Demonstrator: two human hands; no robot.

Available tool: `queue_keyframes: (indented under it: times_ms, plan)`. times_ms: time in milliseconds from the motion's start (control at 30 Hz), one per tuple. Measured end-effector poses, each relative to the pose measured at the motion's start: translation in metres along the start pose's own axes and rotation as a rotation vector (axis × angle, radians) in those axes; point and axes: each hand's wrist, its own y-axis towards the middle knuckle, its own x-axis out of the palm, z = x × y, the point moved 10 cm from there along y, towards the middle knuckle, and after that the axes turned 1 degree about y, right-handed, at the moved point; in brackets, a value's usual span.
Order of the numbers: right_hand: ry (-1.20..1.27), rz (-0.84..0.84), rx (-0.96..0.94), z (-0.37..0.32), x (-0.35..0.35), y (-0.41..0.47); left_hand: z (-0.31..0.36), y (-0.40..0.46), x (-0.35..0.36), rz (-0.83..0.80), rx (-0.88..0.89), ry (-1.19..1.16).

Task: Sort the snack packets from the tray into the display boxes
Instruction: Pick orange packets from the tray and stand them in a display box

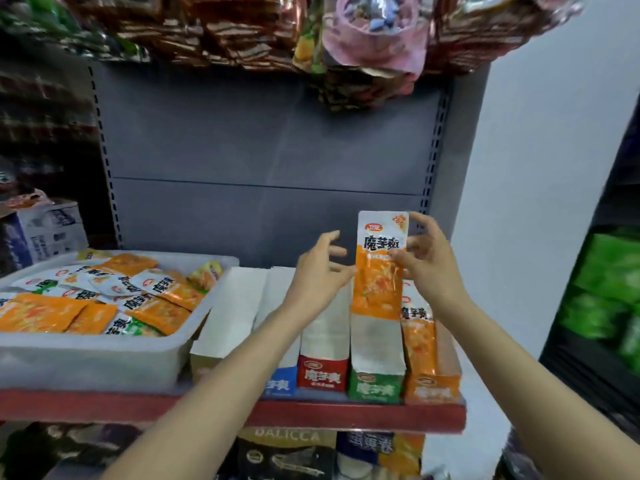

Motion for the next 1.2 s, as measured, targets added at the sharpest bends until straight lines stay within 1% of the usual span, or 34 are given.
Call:
queue_keyframes:
  times_ms: [133, 233, 333, 433, 500, 633, 700, 800, 900, 967, 1100, 1200]
  plan:
    - [-0.130, 0.039, 0.024, 0.018, -0.046, 0.002, -0.001, 0.003, 0.055, -0.172, 0.070, 0.310]
    - [-0.168, 0.039, 0.068, 0.034, -0.060, 0.001, -0.008, 0.009, 0.073, -0.233, 0.064, 0.524]
    - [-0.201, 0.042, 0.086, 0.042, -0.066, 0.003, -0.015, 0.012, 0.081, -0.269, 0.039, 0.645]
    - [-0.216, 0.087, 0.059, 0.043, -0.078, 0.008, -0.021, 0.012, 0.084, -0.288, 0.028, 0.672]
    - [-0.223, 0.075, 0.052, 0.047, -0.081, 0.010, -0.024, 0.012, 0.085, -0.289, 0.027, 0.684]
    - [-0.329, -0.134, 0.076, 0.062, -0.055, 0.002, -0.031, 0.014, 0.086, -0.292, 0.027, 0.688]
    - [-0.398, -0.184, 0.069, 0.072, -0.044, -0.003, -0.034, 0.013, 0.087, -0.296, 0.030, 0.704]
    - [-0.500, -0.160, 0.049, 0.081, -0.040, -0.006, -0.036, 0.012, 0.088, -0.292, 0.023, 0.735]
    - [-0.752, -0.129, -0.030, 0.081, -0.040, -0.009, -0.036, 0.013, 0.089, -0.293, 0.010, 0.741]
    - [-0.844, -0.148, -0.052, 0.082, -0.039, -0.012, -0.036, 0.013, 0.089, -0.295, 0.002, 0.729]
    - [-0.889, -0.216, -0.020, 0.091, -0.032, -0.017, -0.034, 0.012, 0.089, -0.284, 0.001, 0.718]
    - [-0.895, -0.217, -0.008, 0.089, -0.031, -0.017, -0.032, 0.011, 0.088, -0.285, 0.000, 0.707]
